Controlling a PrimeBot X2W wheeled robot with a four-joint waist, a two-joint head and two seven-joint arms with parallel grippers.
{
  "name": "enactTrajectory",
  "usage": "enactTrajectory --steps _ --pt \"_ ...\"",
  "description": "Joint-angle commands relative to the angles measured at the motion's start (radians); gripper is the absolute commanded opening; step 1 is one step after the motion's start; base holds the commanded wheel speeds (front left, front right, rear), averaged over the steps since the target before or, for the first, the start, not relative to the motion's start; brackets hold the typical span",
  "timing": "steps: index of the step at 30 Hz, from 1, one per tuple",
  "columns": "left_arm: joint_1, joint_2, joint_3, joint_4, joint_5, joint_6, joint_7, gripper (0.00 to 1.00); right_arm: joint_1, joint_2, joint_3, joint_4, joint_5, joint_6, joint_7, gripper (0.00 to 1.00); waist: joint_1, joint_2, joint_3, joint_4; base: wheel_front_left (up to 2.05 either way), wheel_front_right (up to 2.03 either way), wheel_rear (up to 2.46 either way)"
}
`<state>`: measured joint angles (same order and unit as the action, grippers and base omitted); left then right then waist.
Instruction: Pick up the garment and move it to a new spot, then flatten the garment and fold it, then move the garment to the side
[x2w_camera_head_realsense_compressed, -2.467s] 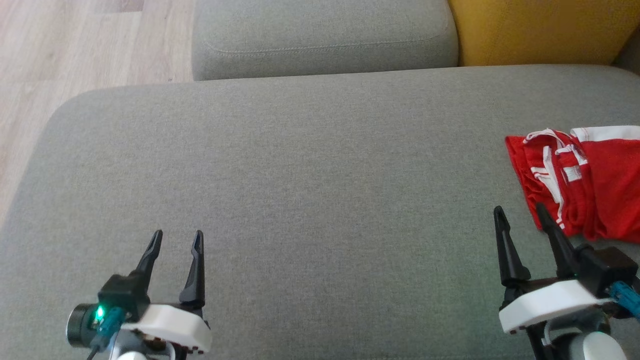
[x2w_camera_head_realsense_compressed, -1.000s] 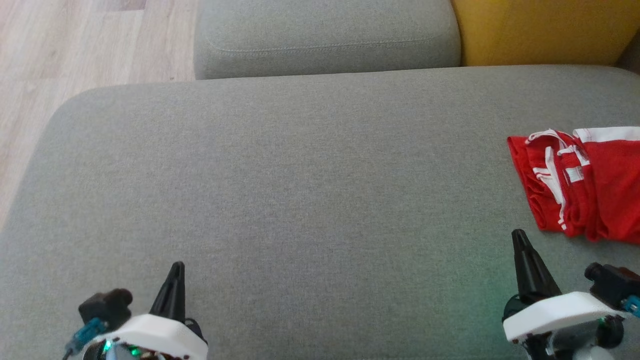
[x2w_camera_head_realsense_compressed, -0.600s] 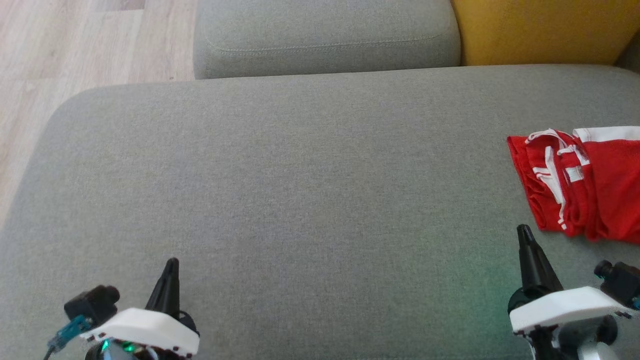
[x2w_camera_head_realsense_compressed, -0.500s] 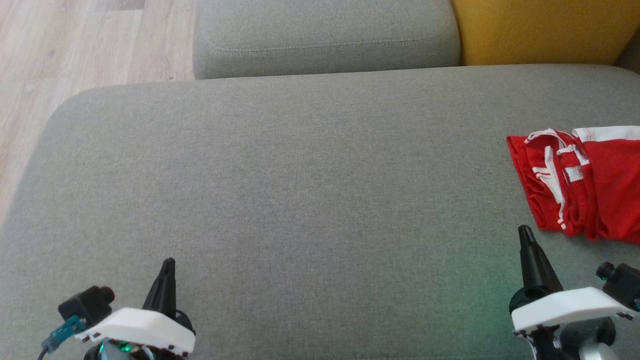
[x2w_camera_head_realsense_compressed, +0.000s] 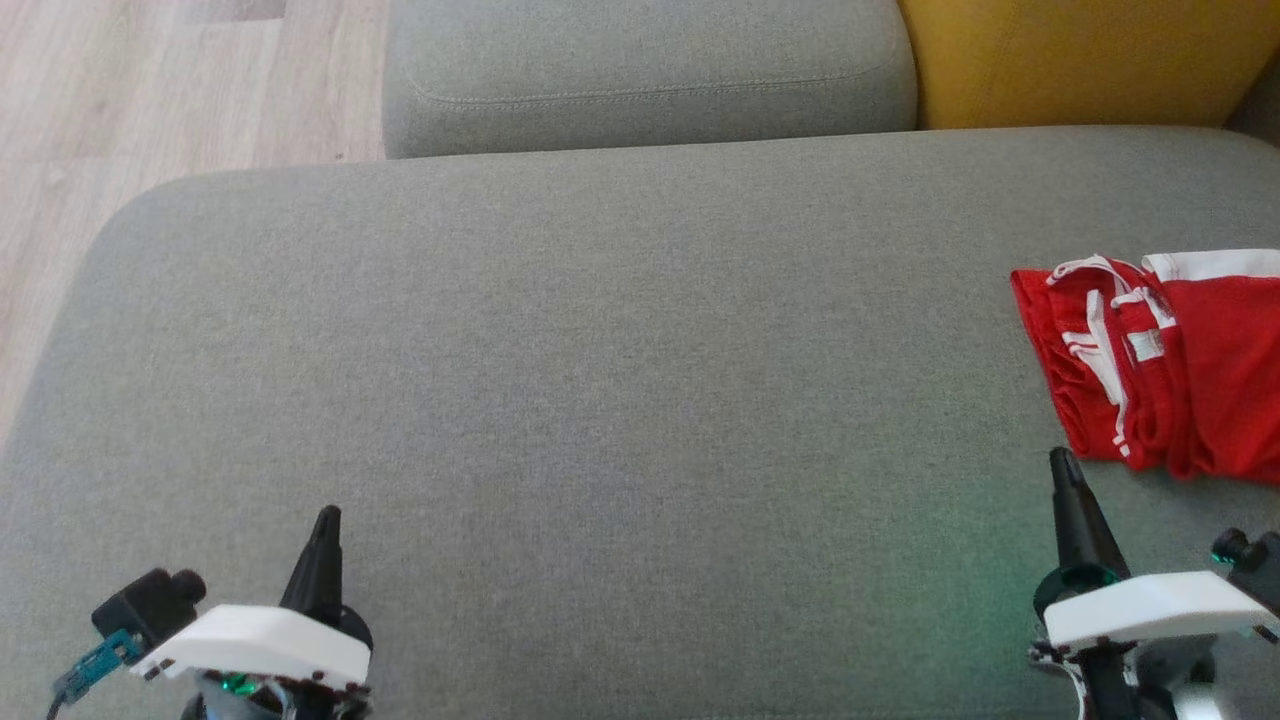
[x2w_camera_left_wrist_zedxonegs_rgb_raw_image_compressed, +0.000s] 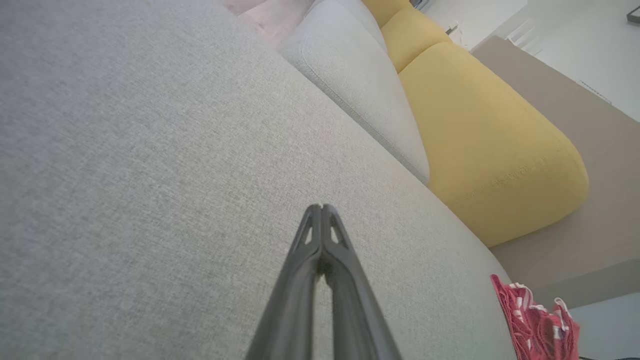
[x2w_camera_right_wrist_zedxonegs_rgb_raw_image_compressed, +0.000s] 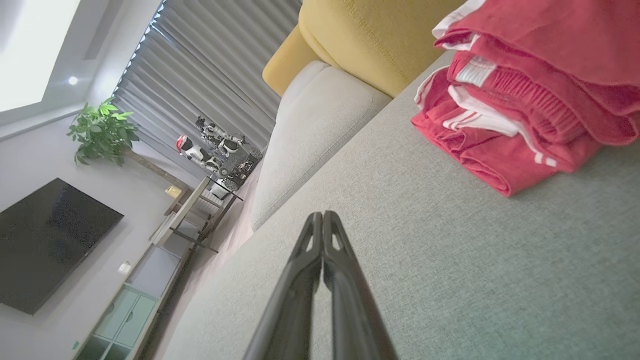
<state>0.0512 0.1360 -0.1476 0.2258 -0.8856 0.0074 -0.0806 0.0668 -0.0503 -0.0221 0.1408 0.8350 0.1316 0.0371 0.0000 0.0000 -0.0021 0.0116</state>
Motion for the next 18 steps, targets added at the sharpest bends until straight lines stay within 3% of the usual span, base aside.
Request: enactTrajectory --steps 1,18 --pt "-0.062 0.003 0.029 -0.029 -0.022 -0.007 0.003 0.0 -0.06 -0.022 0.002 -0.027 0.026 0.0 0.003 0.0 0.0 0.0 0.0 0.0 0.0 0.0 0.0" --pt "-0.087 -0.016 0.085 -0.017 -0.218 -0.043 0.049 0.0 -0.09 -0.024 -0.011 0.008 0.239 -0.001 0.013 0.0 0.0 0.0 0.002 -0.003 0.0 0.0 0.0"
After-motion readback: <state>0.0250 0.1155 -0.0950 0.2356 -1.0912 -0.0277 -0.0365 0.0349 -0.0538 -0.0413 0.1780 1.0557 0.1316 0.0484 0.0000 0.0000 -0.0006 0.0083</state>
